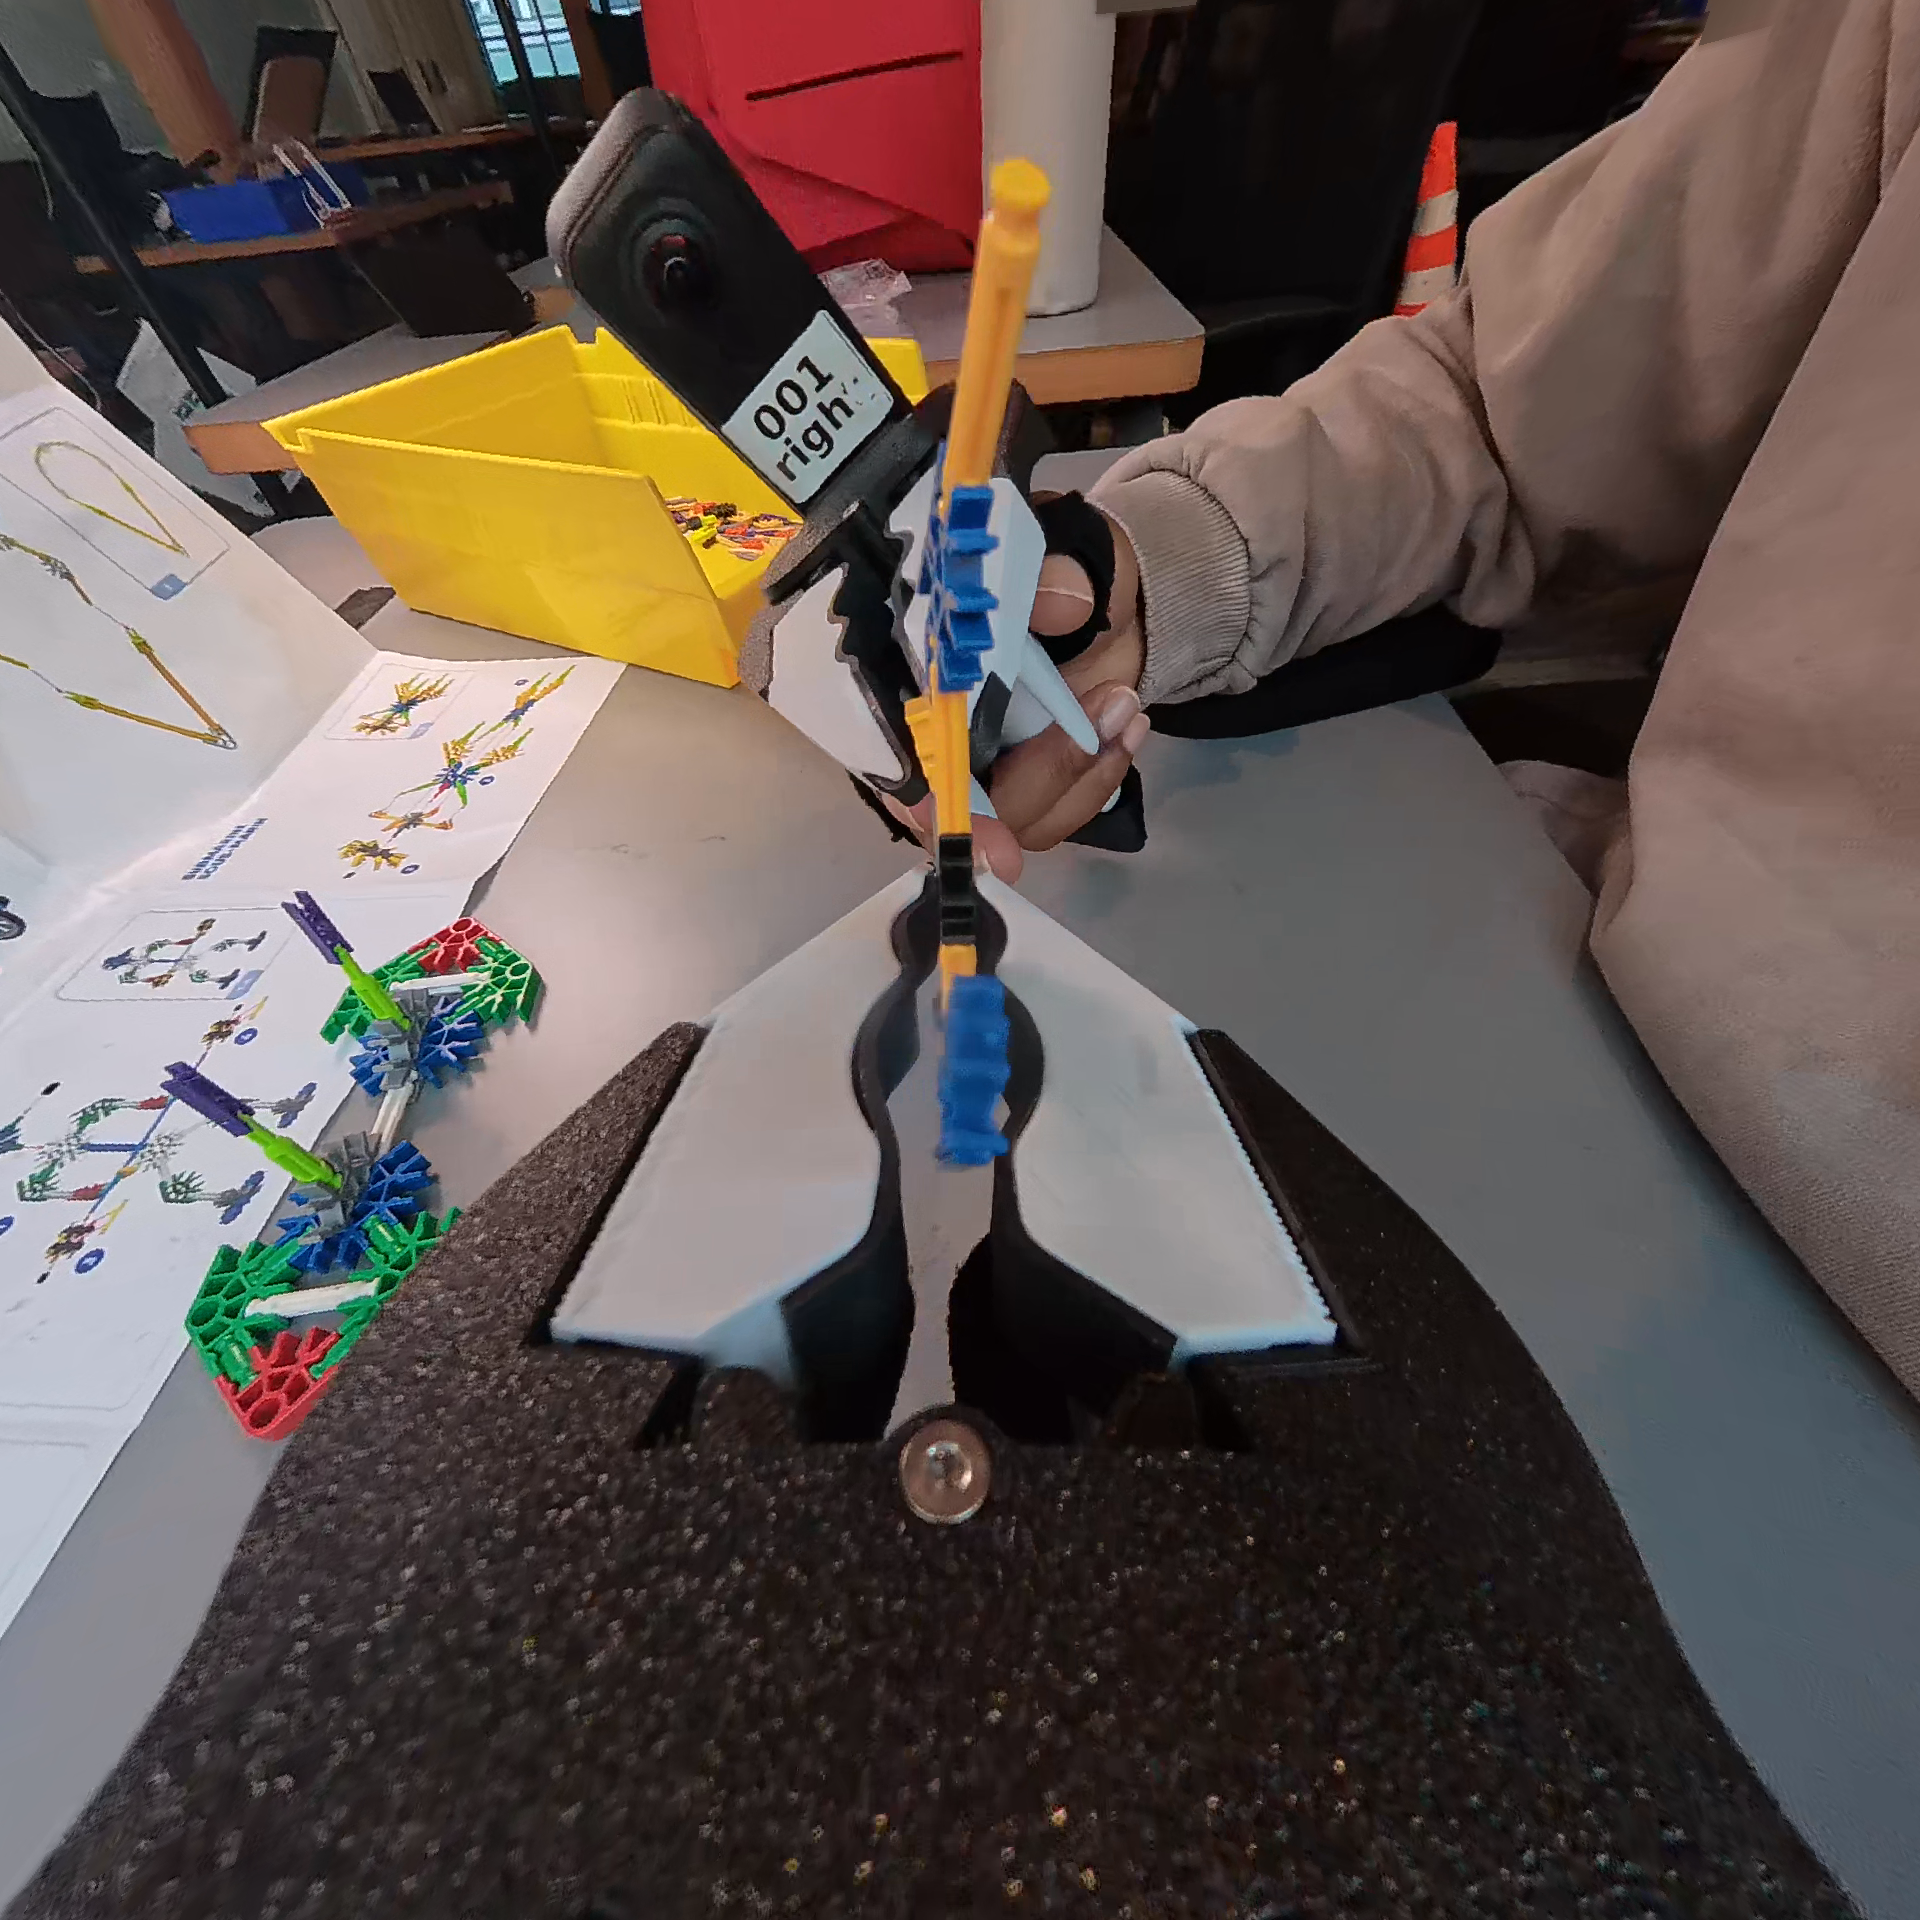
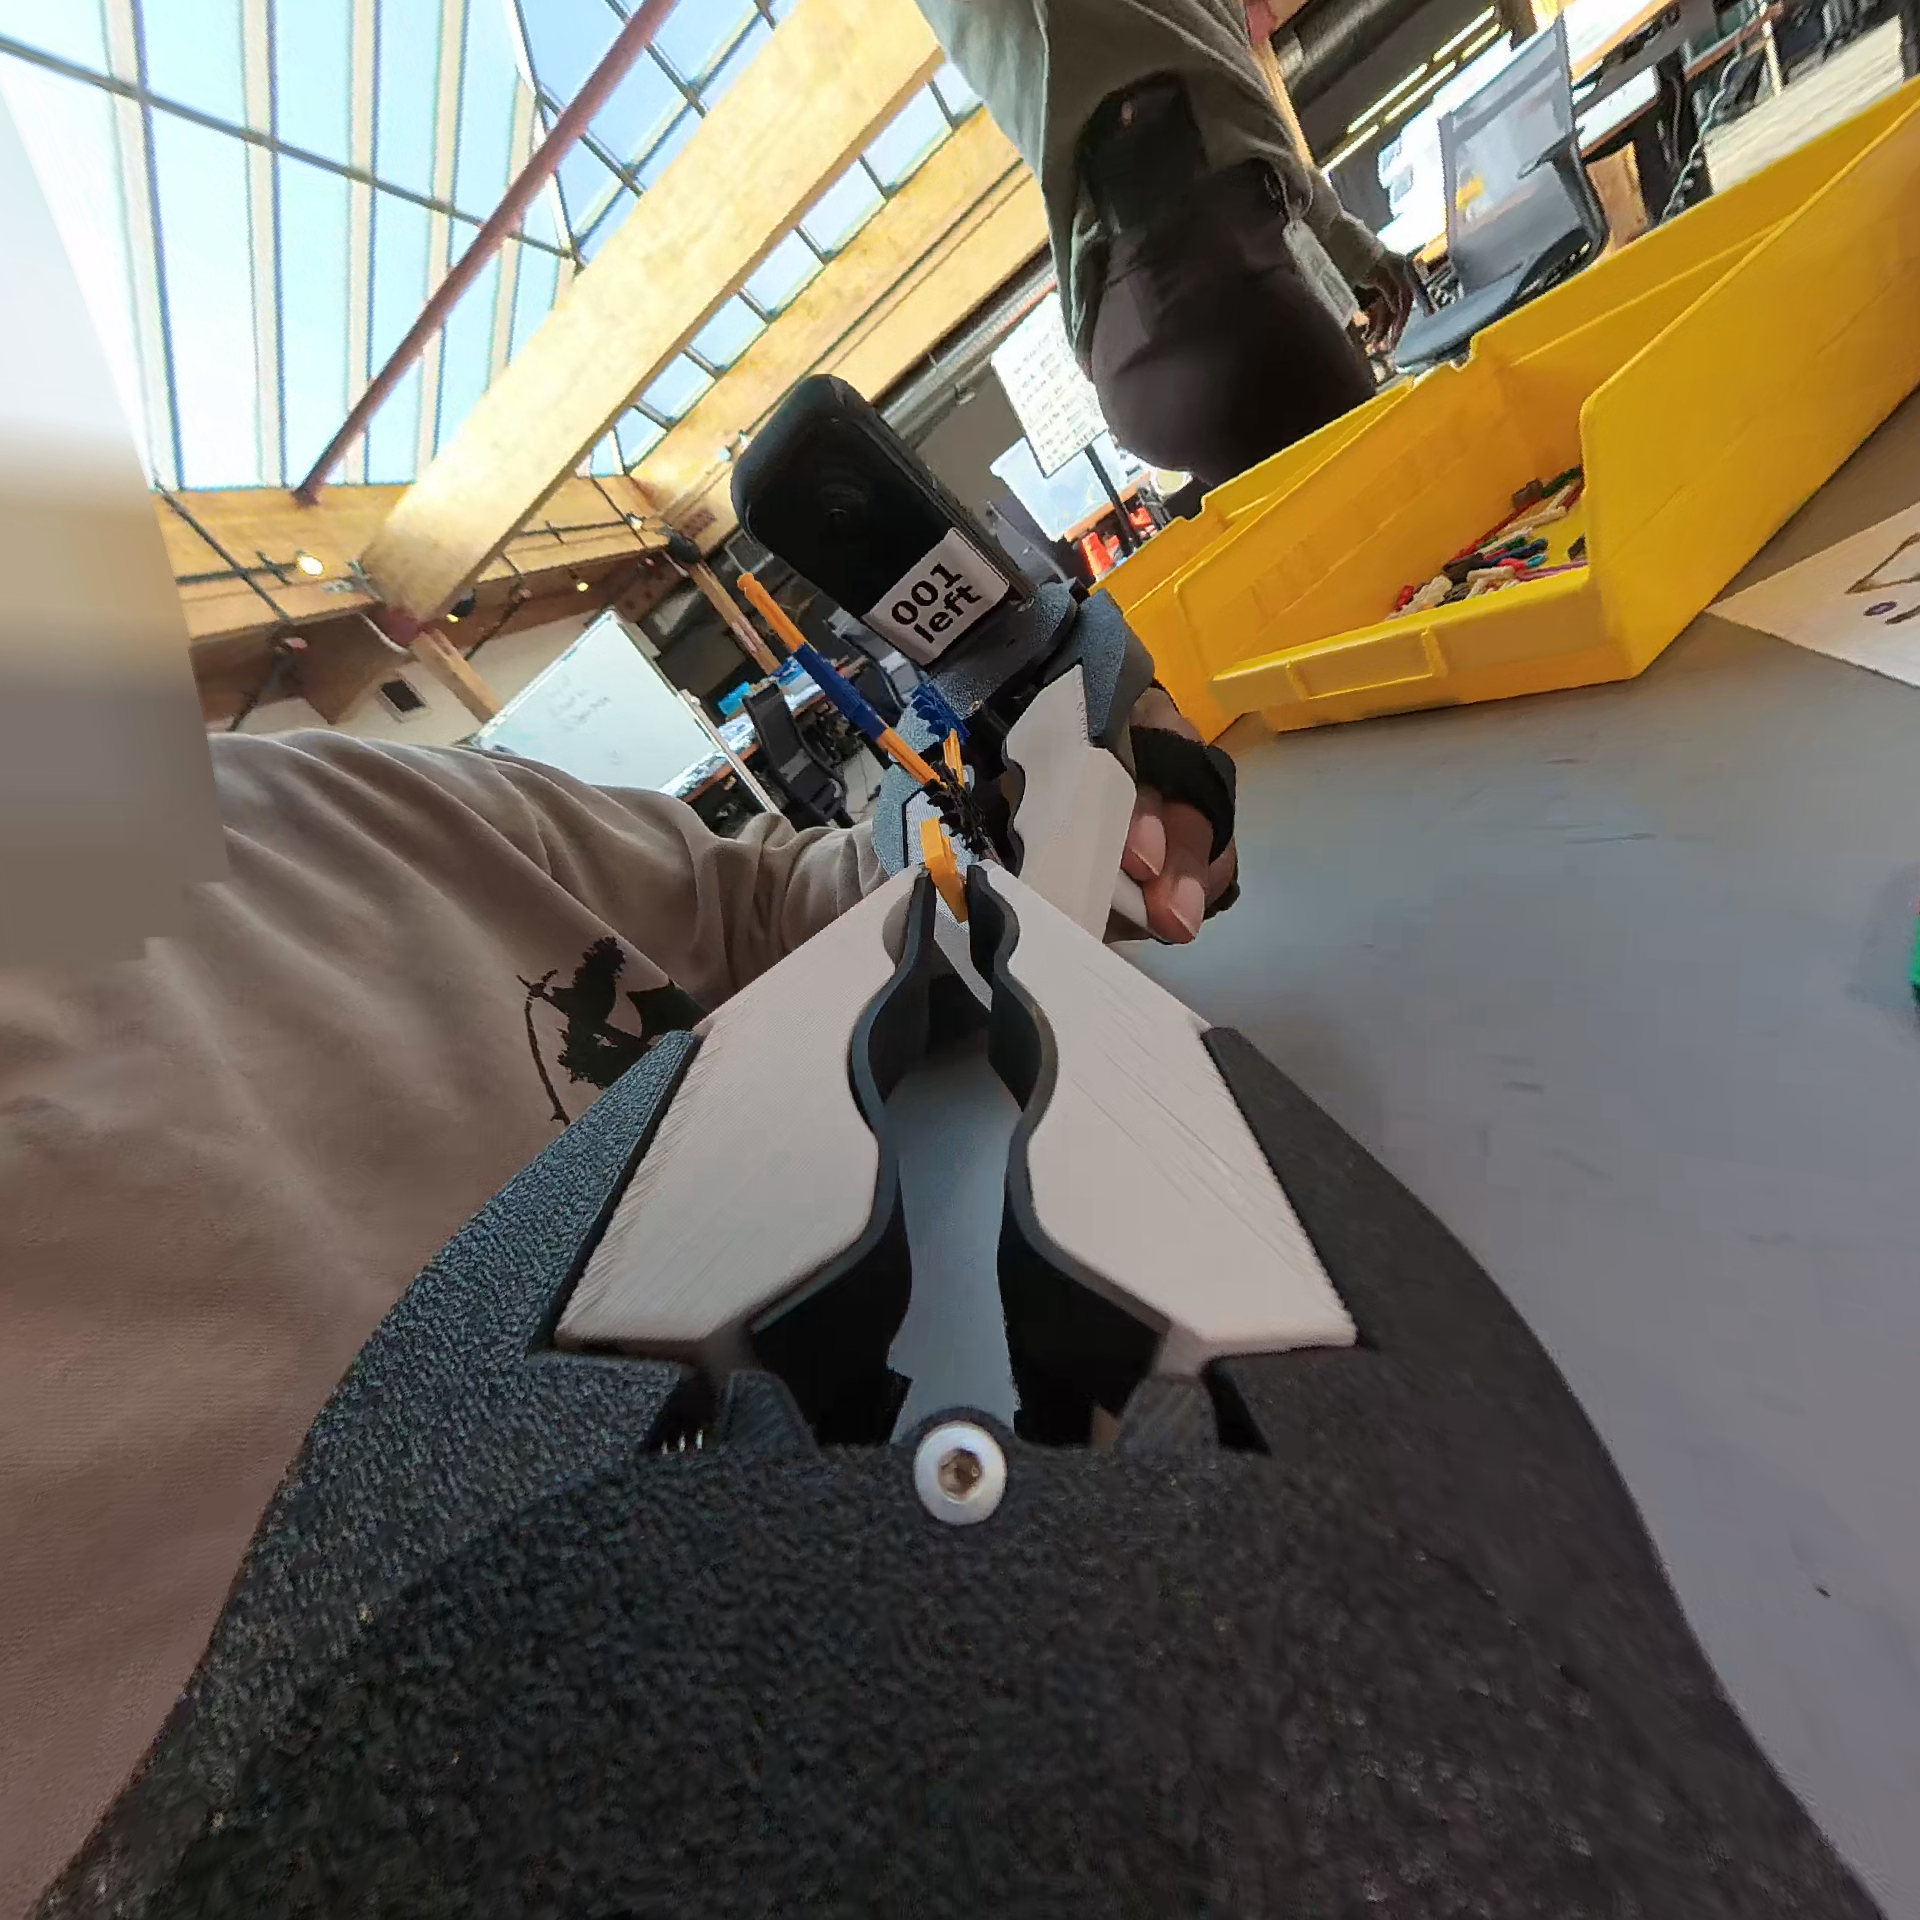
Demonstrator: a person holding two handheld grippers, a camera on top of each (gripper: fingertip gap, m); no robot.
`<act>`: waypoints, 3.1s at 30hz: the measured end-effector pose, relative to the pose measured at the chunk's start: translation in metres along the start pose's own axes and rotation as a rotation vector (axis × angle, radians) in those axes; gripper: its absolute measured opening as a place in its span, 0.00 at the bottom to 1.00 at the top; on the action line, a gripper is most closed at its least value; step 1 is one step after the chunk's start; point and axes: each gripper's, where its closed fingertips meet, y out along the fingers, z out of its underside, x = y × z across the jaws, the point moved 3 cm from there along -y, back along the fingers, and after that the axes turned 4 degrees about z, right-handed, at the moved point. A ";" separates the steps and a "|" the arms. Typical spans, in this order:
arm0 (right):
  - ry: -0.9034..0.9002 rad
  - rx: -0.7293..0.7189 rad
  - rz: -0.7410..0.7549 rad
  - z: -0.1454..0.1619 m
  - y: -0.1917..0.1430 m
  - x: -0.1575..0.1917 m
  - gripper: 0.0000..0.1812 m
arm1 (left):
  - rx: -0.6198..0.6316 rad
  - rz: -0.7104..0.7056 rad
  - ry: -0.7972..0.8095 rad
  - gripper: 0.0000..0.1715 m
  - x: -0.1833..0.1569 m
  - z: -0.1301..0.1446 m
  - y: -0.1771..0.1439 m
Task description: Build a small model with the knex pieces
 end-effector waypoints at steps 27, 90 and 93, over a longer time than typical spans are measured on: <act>0.073 0.021 -0.057 0.004 -0.005 -0.004 0.04 | 0.015 -0.002 -0.004 0.01 0.000 0.004 0.003; -0.520 -0.094 1.811 -0.165 -0.371 -0.106 0.06 | 0.014 -0.210 -0.196 0.01 0.045 0.024 -0.013; -0.524 -0.220 1.768 -0.164 -0.372 -0.109 0.15 | 0.008 -0.248 -0.195 0.01 0.050 0.025 -0.015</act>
